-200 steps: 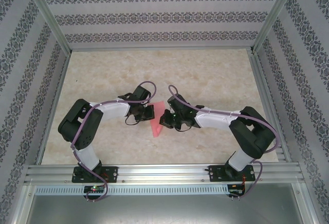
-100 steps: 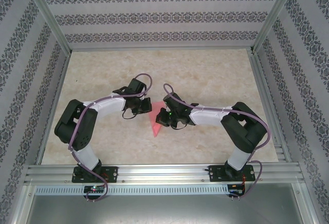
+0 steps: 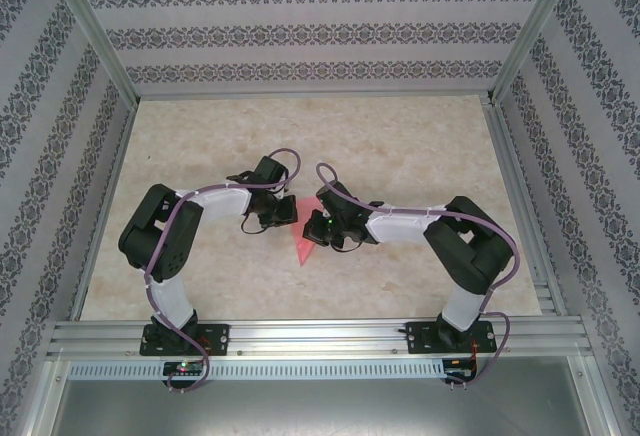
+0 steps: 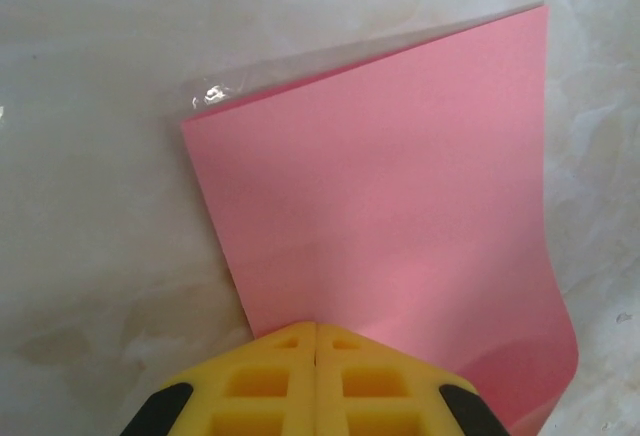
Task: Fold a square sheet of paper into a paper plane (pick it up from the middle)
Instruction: Third fold the triangle at the center of the table.
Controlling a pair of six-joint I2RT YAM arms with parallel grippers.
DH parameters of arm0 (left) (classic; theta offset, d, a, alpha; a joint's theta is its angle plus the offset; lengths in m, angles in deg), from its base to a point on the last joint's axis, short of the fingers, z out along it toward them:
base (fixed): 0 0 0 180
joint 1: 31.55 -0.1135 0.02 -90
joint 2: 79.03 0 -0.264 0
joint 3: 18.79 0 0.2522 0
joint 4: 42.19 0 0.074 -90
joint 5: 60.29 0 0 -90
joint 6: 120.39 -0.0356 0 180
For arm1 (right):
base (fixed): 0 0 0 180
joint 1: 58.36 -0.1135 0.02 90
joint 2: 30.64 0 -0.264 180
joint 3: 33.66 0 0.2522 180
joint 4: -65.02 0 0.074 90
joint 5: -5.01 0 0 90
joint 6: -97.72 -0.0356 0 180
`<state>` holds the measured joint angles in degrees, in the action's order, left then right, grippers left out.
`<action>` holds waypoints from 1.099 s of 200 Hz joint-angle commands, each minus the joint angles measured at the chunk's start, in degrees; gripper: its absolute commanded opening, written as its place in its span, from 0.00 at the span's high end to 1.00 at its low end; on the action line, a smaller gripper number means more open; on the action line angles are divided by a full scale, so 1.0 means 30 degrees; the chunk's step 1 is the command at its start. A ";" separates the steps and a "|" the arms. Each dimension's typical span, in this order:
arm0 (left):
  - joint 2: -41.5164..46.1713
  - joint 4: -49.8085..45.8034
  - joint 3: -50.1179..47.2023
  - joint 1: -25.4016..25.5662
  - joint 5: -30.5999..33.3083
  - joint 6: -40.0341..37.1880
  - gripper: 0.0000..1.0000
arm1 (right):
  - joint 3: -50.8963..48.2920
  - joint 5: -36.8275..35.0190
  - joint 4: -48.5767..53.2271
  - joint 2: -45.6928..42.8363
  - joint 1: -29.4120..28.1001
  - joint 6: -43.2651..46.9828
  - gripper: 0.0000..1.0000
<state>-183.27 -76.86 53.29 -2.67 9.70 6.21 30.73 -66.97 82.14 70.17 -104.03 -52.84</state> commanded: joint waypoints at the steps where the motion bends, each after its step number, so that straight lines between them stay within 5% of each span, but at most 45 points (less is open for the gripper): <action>1: -0.0346 0.0199 0.0275 -0.0023 -0.0047 -0.0386 0.94 | 0.0493 -0.0382 -0.0587 0.0380 -0.0165 -0.0214 0.98; 220: -0.0416 0.0377 0.0001 -0.0038 -0.0244 -0.0291 0.94 | 0.1091 -0.0911 0.0522 0.1289 0.0048 0.0252 0.97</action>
<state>-183.40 -76.82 53.42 -2.67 9.41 6.06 32.98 -67.70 82.71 73.17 -104.01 -52.64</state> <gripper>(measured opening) 0.056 0.044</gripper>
